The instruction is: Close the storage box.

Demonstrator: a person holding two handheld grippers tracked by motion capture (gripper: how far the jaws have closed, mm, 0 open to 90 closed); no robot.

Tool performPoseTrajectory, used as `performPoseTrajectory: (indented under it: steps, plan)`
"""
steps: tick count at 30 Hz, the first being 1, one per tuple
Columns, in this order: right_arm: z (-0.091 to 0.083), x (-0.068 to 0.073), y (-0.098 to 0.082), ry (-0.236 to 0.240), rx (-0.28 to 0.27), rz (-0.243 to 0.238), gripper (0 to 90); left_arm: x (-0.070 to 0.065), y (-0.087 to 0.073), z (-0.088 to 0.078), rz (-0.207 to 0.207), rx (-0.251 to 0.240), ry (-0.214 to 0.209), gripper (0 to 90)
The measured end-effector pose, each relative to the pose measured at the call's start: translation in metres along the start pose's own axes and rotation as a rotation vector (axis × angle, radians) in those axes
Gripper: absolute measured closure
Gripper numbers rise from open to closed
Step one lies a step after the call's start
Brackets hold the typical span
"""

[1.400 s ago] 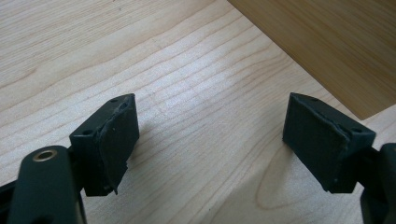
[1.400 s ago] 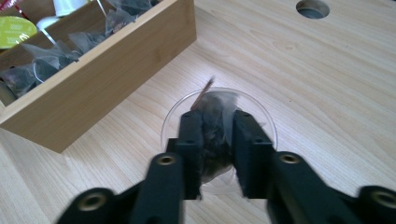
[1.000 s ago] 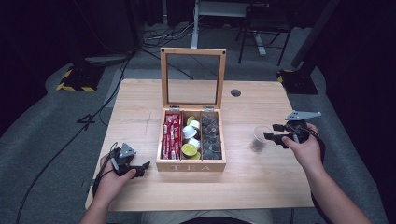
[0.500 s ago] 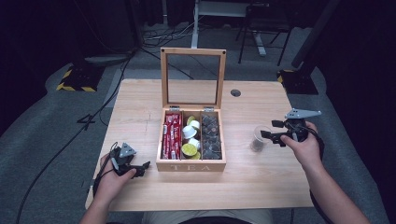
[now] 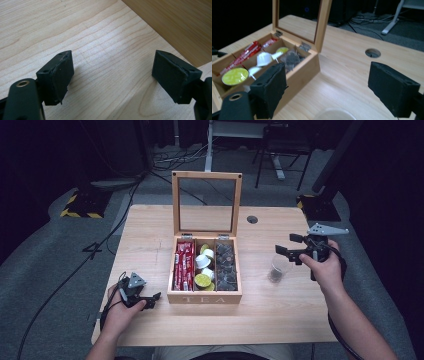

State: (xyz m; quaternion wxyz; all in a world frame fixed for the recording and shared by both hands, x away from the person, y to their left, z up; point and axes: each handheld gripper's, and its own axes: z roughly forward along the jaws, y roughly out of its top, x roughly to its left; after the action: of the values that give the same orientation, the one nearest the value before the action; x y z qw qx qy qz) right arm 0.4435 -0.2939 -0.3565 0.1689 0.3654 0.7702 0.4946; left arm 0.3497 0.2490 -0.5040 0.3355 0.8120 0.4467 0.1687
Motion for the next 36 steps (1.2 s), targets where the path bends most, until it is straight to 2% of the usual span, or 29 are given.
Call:
performPoseTrajectory:
  steps: [6, 8, 16, 26, 36]
  plan:
    - [0.012, 0.004, 0.025, 0.014, -0.016, -0.039, 16.4, 0.0, 0.0, 0.0, 0.001, 0.003, -0.001, 18.1]
    - [0.017, 0.004, 0.032, 0.029, -0.008, -0.046, 17.4, 0.0, 0.0, 0.0, 0.001, 0.009, -0.013, 14.9]
    - [0.037, 0.007, 0.061, 0.052, -0.006, -0.08, 22.2, 0.005, -0.001, -0.001, 0.006, 0.008, -0.008, 14.9]
    - [0.06, 0.006, 0.091, 0.055, 0.012, -0.119, 29.8, 0.006, -0.002, -0.001, 0.007, 0.006, -0.006, 14.9]
    - [0.089, -0.002, 0.121, 0.032, 0.014, -0.138, 31.7, 0.006, -0.002, -0.001, 0.009, 0.007, -0.006, 14.8]
